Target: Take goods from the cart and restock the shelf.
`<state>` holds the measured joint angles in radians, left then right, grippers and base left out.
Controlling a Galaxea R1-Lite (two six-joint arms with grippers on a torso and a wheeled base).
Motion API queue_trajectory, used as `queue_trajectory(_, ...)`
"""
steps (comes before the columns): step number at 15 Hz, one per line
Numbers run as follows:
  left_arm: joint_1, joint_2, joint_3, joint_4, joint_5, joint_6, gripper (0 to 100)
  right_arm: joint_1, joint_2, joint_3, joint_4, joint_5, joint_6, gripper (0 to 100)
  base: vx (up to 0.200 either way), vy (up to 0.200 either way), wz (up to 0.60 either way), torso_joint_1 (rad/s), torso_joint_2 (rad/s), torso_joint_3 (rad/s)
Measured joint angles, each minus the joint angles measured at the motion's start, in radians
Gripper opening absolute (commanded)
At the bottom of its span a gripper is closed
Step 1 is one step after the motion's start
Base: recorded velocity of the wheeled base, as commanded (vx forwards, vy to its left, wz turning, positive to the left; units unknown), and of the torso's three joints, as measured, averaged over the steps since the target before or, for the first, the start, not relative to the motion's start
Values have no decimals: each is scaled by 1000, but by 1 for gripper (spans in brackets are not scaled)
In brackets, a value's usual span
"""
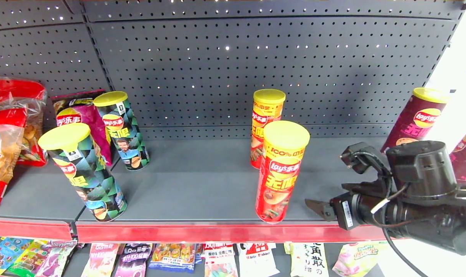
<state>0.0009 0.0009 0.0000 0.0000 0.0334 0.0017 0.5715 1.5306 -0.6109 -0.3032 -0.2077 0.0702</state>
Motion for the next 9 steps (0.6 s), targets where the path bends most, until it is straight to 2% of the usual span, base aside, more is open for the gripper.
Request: queue_trajectory(9, 0, 0, 0, 0, 0, 0, 100, 6, 115, -56, -2, -9, -29, 100, 0, 0, 0, 0, 0, 0)
